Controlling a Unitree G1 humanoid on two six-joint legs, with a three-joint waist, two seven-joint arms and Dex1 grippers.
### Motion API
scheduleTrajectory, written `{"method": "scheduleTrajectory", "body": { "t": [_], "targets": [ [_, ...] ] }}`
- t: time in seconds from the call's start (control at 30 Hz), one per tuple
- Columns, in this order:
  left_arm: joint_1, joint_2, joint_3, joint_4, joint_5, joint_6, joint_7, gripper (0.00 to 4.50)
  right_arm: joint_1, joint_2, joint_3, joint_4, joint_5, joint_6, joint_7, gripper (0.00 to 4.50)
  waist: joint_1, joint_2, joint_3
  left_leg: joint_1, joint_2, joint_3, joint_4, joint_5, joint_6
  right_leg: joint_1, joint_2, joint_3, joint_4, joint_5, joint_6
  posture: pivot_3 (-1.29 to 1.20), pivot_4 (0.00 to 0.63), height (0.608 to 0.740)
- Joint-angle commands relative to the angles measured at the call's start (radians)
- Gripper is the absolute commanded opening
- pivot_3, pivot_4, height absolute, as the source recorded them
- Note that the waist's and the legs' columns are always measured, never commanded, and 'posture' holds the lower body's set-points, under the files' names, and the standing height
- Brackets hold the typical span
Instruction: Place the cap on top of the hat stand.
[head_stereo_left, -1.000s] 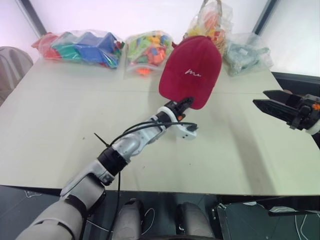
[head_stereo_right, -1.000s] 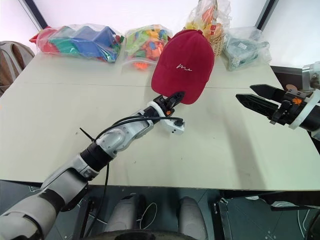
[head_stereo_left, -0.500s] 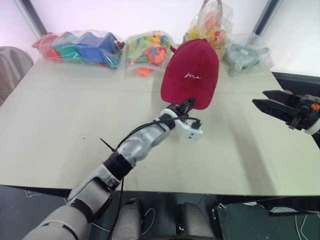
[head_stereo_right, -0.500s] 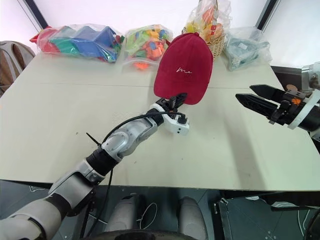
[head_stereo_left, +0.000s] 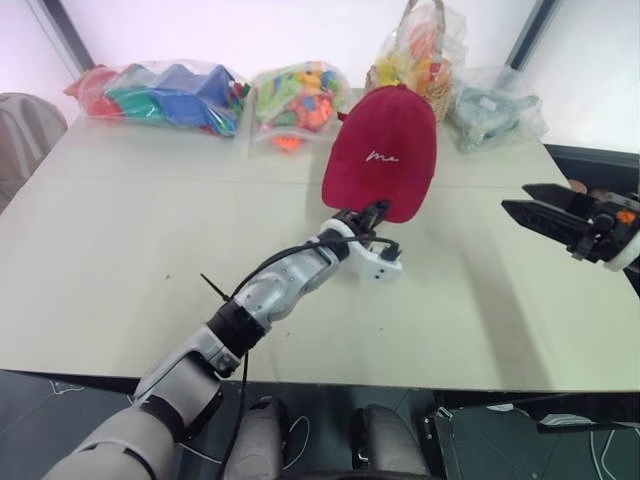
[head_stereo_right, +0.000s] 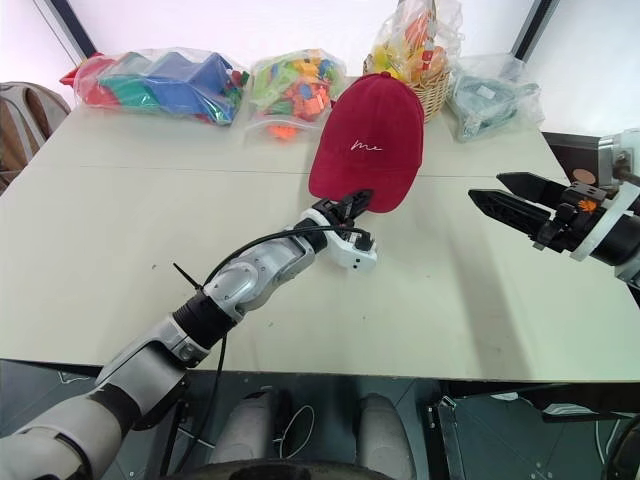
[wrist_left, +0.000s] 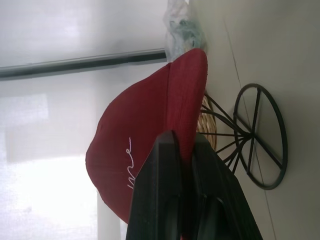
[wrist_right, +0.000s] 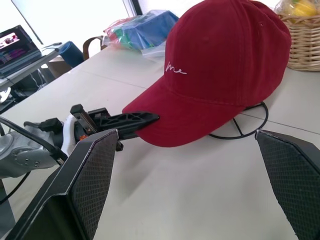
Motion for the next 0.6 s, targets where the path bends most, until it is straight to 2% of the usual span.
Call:
{"method": "scheduleTrajectory", "body": {
  "t": [0.03, 0.13, 0.17, 0.23, 0.43, 0.47, 0.6],
  "targets": [
    [-0.011, 0.001, -0.04, 0.019, 0.015, -0.02, -0.028, 0.06, -0.009, -0.003, -0.027, -0.028, 0.022, -0.009, 0.0, 4.5, 0.0, 0.0, 0.0, 0.0, 0.0, 0.0, 0.0, 0.0, 0.0, 0.0, 0.0, 0.0, 0.0, 0.0, 0.0, 0.0, 0.15, 0.74],
    [-0.011, 0.002, -0.043, 0.027, 0.015, -0.02, -0.033, 0.06, -0.009, -0.002, -0.027, -0.03, 0.023, -0.009, -0.004, 4.5, 0.001, 0.0, 0.0, 0.0, 0.0, 0.0, 0.0, 0.0, 0.0, 0.0, 0.0, 0.0, 0.0, 0.0, 0.0, 0.0, 0.15, 0.74],
    [-0.011, 0.001, -0.043, 0.028, 0.015, -0.02, -0.033, 0.36, -0.008, -0.001, -0.027, -0.031, 0.024, -0.009, -0.005, 4.5, 0.001, 0.0, 0.0, 0.0, 0.0, 0.0, 0.0, 0.0, 0.0, 0.0, 0.0, 0.0, 0.0, 0.0, 0.0, 0.0, 0.15, 0.74],
    [-0.012, 0.001, -0.043, 0.028, 0.016, -0.02, -0.032, 1.05, -0.006, -0.001, -0.028, -0.033, 0.026, -0.008, -0.007, 4.5, -0.001, 0.0, 0.0, 0.0, 0.0, 0.0, 0.0, 0.0, 0.0, 0.0, 0.0, 0.0, 0.0, 0.0, 0.0, 0.0, 0.15, 0.74],
    [-0.012, 0.001, -0.042, 0.023, 0.013, -0.023, -0.022, 4.07, -0.004, 0.0, -0.027, -0.036, 0.03, -0.007, -0.012, 4.5, -0.003, 0.0, 0.0, 0.0, 0.0, 0.0, 0.0, 0.0, 0.0, -0.001, 0.0, 0.0, 0.0, 0.0, 0.0, 0.0, 0.15, 0.74],
    [-0.012, 0.001, -0.041, 0.021, 0.014, -0.023, -0.02, 4.47, -0.004, 0.0, -0.027, -0.036, 0.031, -0.007, -0.013, 4.5, -0.003, 0.0, 0.0, 0.0, 0.0, 0.0, 0.0, 0.0, 0.0, -0.001, 0.0, 0.0, 0.0, 0.0, 0.0, 0.0, 0.15, 0.74],
    [-0.011, 0.009, -0.035, 0.005, 0.011, -0.033, -0.014, 4.47, -0.006, 0.004, -0.023, -0.038, 0.033, -0.006, -0.017, 4.5, -0.003, 0.0, 0.0, 0.0, 0.0, 0.0, 0.0, 0.0, 0.0, -0.001, 0.0, 0.0, 0.0, 0.0, 0.0, 0.0, 0.15, 0.74]
  ]
}}
